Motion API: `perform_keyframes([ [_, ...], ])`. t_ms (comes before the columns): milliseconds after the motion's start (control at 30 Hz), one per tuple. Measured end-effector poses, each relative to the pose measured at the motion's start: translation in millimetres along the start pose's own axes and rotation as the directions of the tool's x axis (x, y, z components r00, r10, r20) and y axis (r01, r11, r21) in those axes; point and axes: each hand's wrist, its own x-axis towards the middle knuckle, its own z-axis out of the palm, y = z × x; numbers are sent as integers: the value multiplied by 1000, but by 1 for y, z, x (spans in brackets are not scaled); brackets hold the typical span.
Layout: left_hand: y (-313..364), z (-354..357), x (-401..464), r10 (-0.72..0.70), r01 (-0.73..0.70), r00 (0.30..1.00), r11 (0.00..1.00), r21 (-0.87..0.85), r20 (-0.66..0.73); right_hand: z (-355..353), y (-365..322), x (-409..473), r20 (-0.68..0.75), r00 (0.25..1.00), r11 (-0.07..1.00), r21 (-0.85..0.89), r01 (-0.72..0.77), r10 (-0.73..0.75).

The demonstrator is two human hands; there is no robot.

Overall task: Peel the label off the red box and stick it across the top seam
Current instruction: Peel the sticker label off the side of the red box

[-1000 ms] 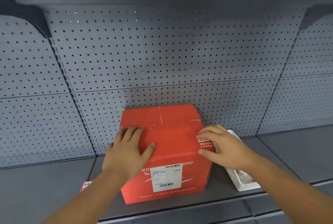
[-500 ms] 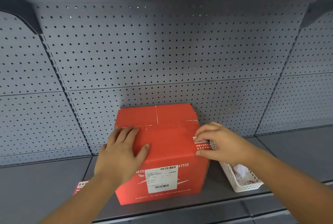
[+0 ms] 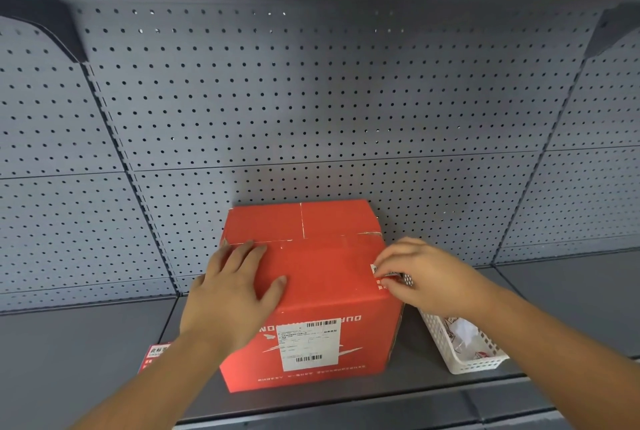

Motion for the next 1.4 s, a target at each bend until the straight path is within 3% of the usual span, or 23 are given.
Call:
perform_keyframes([
  [633,1,0,-1,-13,13,1000,1000,-2,0,-17,-23,9,140,988,945,-310,106,-65],
  [1100,1,0,-1,-11,11,1000,1000,15,4,-13,-24,9,98,992,939,-326,105,-76],
  [1400,1,1,-1,-12,12,1000,1000,10,4,5,-37,-2,-13,985,861,-488,144,-171],
])
